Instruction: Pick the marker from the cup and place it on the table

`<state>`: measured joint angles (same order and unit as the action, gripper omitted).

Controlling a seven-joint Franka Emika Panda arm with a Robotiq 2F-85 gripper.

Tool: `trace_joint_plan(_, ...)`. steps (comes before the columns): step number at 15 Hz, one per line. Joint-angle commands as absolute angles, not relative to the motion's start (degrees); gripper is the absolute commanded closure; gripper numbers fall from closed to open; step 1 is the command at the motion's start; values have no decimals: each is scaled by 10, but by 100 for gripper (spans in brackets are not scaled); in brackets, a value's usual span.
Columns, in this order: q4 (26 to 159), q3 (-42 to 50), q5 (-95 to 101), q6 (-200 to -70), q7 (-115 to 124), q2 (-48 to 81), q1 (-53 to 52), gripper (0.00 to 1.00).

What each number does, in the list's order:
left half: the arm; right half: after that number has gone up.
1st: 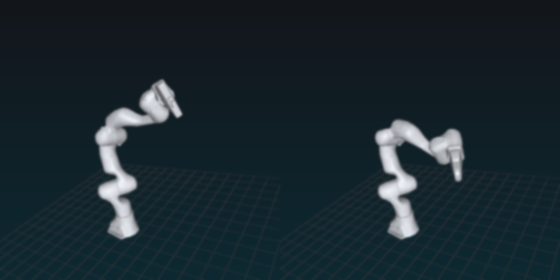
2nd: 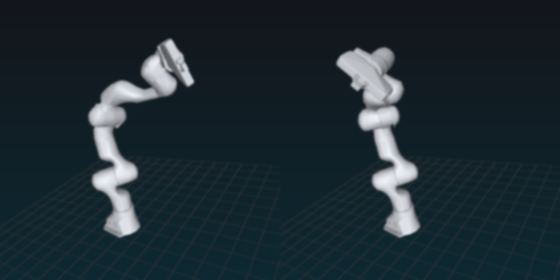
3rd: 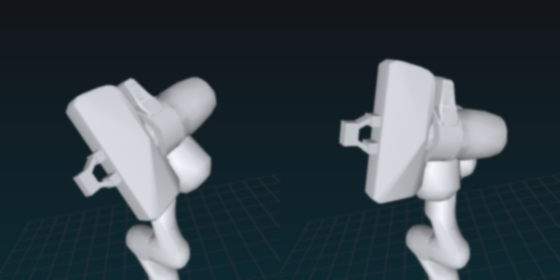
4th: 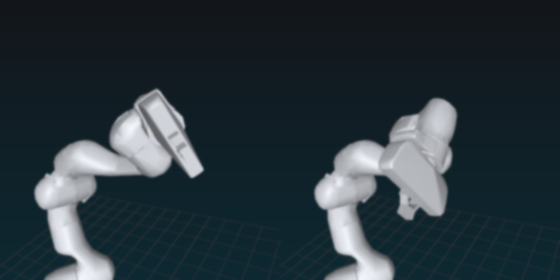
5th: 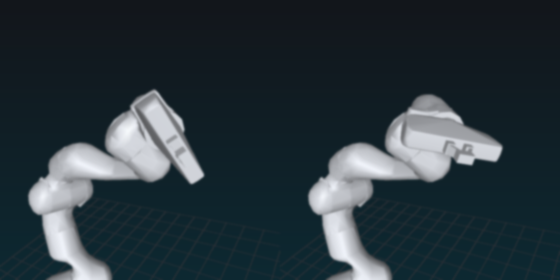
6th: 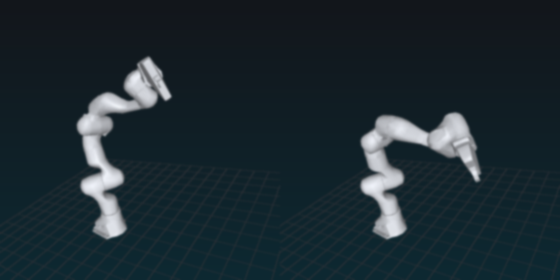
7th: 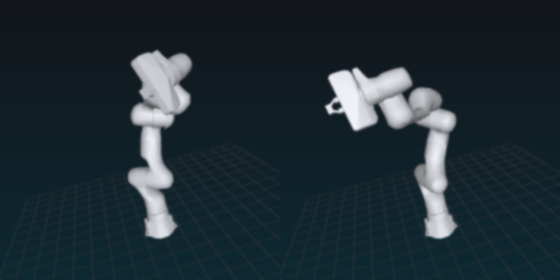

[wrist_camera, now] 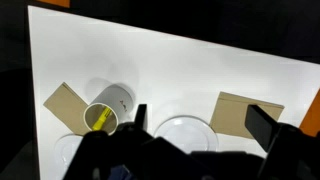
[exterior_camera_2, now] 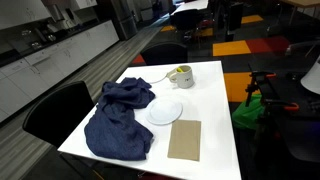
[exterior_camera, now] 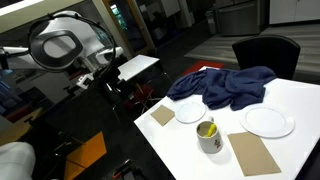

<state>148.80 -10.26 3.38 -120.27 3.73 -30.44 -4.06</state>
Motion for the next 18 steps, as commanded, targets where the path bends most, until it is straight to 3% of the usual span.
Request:
trace_joint_plan(1, 1487, -94, 39, -1201, 42, -303, -50, 0)
trace_joint_plan(8, 1488, -101, 52, -1216, 60, -312, -43, 0)
trace_joint_plan(18, 1484, -96, 97, -1393, 218, -316, 48, 0)
